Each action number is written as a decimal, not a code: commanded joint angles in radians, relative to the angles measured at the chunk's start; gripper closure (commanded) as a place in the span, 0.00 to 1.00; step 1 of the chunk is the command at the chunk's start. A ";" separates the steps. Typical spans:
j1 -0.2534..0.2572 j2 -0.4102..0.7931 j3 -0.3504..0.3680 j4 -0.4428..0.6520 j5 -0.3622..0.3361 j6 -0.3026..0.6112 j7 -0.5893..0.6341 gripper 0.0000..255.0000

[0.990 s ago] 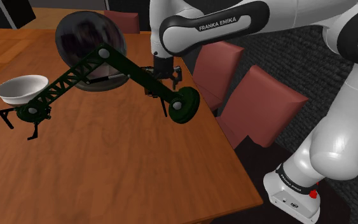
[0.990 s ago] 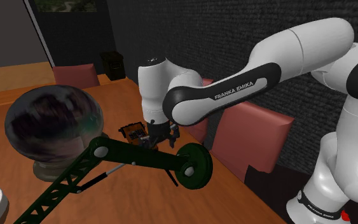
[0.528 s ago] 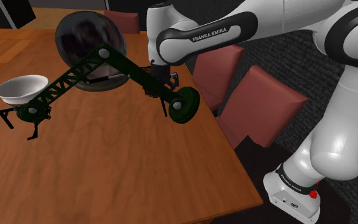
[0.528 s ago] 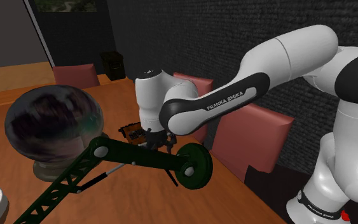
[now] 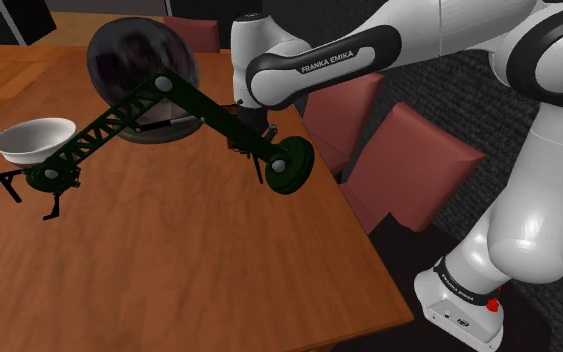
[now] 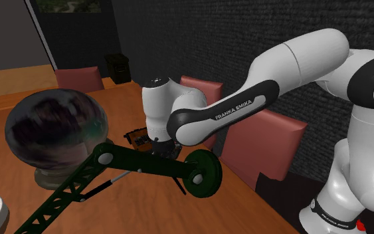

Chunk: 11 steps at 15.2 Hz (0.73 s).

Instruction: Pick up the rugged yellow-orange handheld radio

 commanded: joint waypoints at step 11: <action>-0.001 -0.023 0.003 0.051 0.010 -0.072 -0.009 1.00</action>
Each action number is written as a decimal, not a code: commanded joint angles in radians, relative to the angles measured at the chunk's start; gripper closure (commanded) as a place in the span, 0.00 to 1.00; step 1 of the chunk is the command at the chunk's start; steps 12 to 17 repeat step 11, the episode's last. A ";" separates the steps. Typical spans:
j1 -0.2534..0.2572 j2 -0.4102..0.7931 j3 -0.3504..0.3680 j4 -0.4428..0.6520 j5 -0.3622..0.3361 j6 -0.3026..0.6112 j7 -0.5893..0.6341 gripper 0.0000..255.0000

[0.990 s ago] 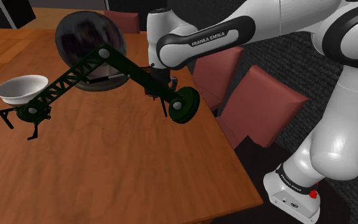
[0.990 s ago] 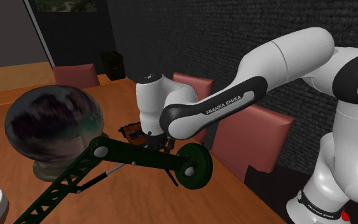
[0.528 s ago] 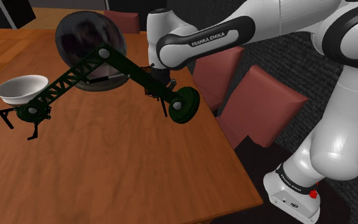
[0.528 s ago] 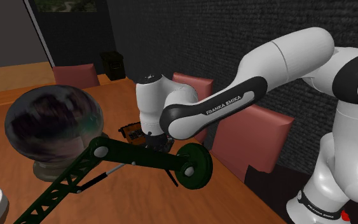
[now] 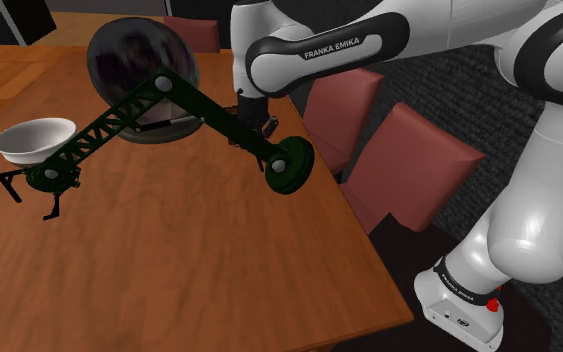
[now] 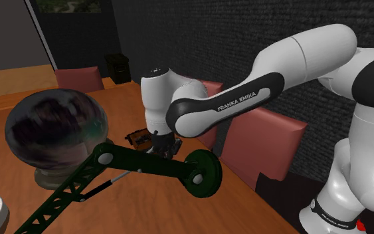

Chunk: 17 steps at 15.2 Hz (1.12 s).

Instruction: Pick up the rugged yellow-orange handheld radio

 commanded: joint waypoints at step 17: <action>0.001 -0.022 0.004 0.109 0.011 -0.128 -0.012 1.00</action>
